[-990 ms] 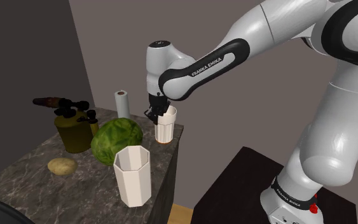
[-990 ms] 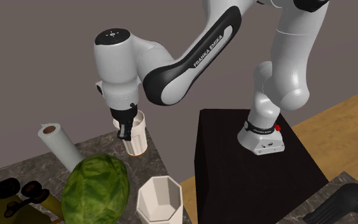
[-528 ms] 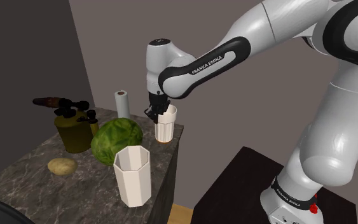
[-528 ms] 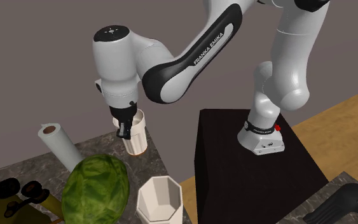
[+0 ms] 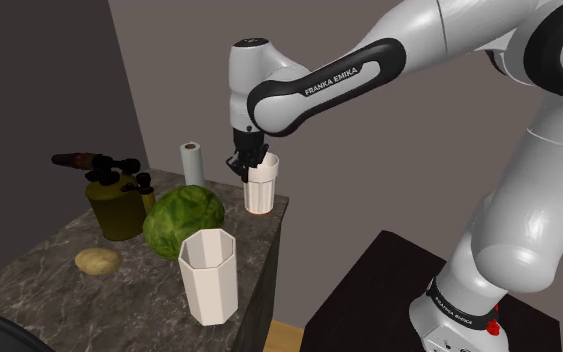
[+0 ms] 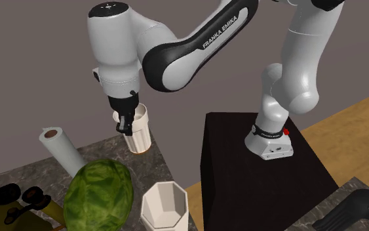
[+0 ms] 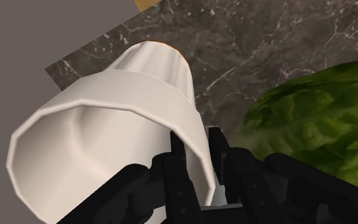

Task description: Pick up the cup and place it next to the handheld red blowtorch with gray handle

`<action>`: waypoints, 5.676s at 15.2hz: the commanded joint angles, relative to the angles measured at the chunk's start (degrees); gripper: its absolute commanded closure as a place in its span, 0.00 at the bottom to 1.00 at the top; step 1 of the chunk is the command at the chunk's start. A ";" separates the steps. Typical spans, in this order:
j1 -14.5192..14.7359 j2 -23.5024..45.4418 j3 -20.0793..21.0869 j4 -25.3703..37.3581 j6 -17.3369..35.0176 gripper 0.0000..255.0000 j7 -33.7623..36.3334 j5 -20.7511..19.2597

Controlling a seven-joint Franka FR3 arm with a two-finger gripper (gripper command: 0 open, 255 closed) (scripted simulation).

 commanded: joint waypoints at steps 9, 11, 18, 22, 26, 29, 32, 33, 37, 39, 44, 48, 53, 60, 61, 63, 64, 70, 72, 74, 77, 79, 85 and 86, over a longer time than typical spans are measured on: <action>-0.01 -2.37 0.04 5.04 -7.17 1.00 -1.65 1.42; -0.01 -2.70 0.04 6.21 -8.64 1.00 -1.93 1.62; 0.01 -3.45 0.05 10.75 -13.84 1.00 -2.77 2.16; 0.03 -3.60 0.07 13.65 -16.86 1.00 -3.18 2.34; 0.06 -3.54 0.10 16.79 -19.93 1.00 -3.54 2.44; 0.09 -3.35 0.14 19.32 -22.26 1.00 -3.78 2.46; 0.13 -3.03 0.19 22.00 -24.63 1.00 -4.00 2.43; 0.15 -2.89 0.21 22.94 -25.43 1.00 -4.06 2.41; 0.24 -2.19 0.31 26.87 -28.69 1.00 -4.30 2.27; 0.30 -1.74 0.37 28.97 -30.36 1.00 -4.41 2.16; 0.52 -0.29 0.56 34.69 -34.68 1.00 -4.63 1.75; 0.80 1.26 0.76 39.83 -38.35 1.00 -4.76 1.27; 1.73 -3.69 1.70 35.58 -39.13 1.00 -2.78 2.46; 4.29 -15.07 4.10 23.89 -38.91 1.00 2.33 5.83; 4.72 -16.49 4.51 22.62 -39.06 1.00 3.12 6.32; 5.61 -19.19 5.39 20.34 -39.49 1.00 4.75 7.33; 6.06 -20.46 5.86 19.32 -39.75 1.00 5.59 7.84; 8.82 -27.17 9.15 14.81 -41.87 1.00 11.05 11.08; 9.74 -29.01 10.42 13.88 -42.74 1.00 13.04 12.22; 10.66 -30.66 11.78 13.23 -43.65 1.00 15.13 13.38; 11.95 -32.75 14.00 12.76 -45.09 1.00 18.42 15.17; 12.75 -33.87 15.61 12.78 -46.06 1.00 20.74 16.38; 14.63 -35.94 21.14 14.39 -48.94 1.00 28.23 20.04; 14.85 -36.08 22.18 14.88 -49.39 1.00 29.56 20.63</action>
